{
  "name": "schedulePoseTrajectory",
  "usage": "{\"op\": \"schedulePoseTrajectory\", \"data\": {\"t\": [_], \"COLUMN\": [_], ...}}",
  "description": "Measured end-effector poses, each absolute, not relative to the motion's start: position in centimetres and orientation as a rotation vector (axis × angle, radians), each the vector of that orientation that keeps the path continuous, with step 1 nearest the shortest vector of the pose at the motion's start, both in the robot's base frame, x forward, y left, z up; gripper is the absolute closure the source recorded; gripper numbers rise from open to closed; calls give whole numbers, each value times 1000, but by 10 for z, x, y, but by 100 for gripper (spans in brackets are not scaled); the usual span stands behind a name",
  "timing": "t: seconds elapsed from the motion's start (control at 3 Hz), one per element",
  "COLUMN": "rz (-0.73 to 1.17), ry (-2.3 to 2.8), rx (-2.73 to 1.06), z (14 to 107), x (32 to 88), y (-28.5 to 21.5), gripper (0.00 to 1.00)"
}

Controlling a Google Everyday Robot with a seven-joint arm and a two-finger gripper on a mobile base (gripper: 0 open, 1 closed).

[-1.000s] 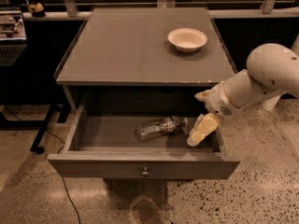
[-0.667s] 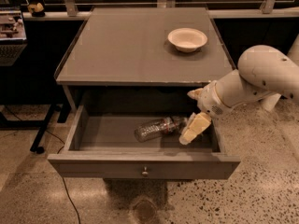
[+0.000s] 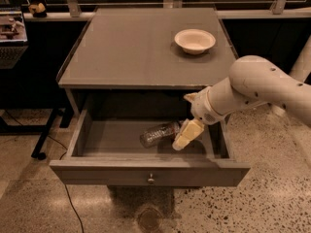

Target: Pick water bottle from top drawer and place on counter

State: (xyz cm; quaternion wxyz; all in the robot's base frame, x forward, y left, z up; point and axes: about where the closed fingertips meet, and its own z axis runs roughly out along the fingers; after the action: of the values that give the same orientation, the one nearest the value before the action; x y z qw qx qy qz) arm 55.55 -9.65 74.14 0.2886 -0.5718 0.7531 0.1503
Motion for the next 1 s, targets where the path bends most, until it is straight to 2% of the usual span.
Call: {"op": "schedulePoseTrajectory", "data": {"t": [1.0], "rz": [368], "ry": [2029], "rx": [-1467], "z": [710], "x": [573], "y": [-95], "gripper": [0]}}
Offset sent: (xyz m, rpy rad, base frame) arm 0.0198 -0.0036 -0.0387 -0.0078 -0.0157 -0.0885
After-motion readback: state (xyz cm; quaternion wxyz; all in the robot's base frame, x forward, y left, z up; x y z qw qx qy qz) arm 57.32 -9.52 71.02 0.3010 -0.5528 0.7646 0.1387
